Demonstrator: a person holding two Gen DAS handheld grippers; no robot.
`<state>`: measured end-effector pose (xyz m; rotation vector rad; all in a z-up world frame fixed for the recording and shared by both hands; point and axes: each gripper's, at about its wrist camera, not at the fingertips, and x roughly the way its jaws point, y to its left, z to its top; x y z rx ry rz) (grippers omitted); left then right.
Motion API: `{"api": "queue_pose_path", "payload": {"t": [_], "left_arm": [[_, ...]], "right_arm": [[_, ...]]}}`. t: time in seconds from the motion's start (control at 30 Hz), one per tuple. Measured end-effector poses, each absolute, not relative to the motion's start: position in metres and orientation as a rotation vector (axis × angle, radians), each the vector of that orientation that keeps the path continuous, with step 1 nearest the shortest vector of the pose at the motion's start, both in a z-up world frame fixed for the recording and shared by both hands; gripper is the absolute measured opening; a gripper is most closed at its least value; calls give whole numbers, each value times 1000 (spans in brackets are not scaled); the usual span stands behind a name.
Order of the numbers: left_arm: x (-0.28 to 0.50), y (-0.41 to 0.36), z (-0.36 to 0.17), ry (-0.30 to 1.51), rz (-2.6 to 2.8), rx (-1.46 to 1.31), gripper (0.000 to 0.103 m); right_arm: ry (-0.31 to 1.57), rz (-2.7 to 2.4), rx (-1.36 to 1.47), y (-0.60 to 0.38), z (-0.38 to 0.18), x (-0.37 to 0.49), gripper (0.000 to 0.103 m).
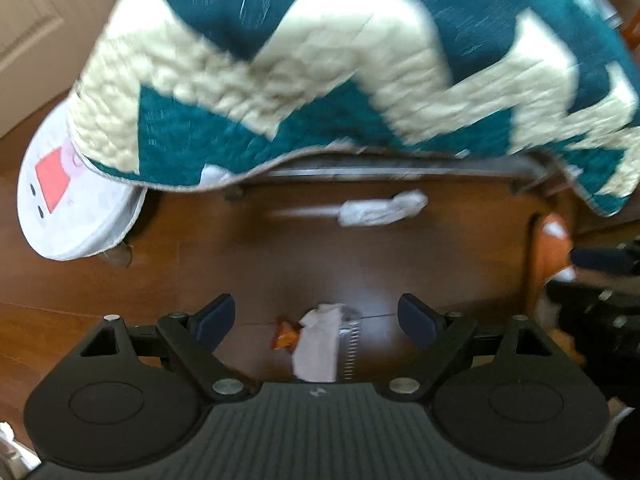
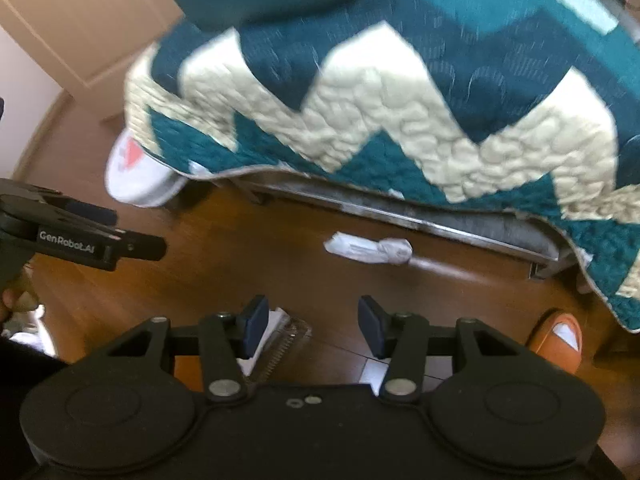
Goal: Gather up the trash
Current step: 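Withdraw both tools from the bin and lower them to the floor trash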
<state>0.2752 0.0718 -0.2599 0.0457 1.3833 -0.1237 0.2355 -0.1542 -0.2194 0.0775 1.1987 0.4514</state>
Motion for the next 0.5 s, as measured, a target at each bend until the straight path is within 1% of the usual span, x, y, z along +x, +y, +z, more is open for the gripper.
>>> {"api": "queue_pose_path", "payload": {"t": [0.27, 0.4, 0.5], "left_arm": [[310, 106, -352, 1501, -123, 68, 89], [309, 117, -399, 1572, -152, 65, 89], [299, 121, -432, 1608, -199, 81, 89]], "right_arm": [[1255, 286, 141, -149, -305, 284, 50], [1281, 164, 231, -152, -352, 310, 50], [1285, 101, 226, -147, -384, 327, 50]]}}
